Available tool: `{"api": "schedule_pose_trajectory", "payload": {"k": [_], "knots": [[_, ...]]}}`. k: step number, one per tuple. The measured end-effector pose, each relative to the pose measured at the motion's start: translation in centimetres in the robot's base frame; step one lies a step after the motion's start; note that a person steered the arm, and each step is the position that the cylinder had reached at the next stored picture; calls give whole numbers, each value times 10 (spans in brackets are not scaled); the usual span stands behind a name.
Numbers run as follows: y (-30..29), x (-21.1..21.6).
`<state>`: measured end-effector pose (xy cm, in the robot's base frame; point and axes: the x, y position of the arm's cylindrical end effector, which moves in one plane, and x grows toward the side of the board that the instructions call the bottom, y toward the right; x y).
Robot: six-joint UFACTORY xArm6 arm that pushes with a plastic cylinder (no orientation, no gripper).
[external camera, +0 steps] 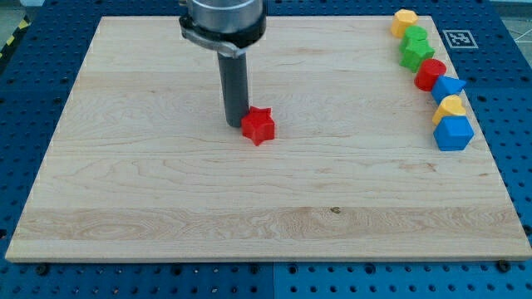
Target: Slide the red star towards the bottom right
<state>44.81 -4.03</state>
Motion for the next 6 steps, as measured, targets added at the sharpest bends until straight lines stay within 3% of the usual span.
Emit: {"api": "schedule_pose_trajectory", "payload": {"k": [1,2,4,5,6], "knots": [[23,37],[40,40],[6,-5],[31,-6],[66,19]]}}
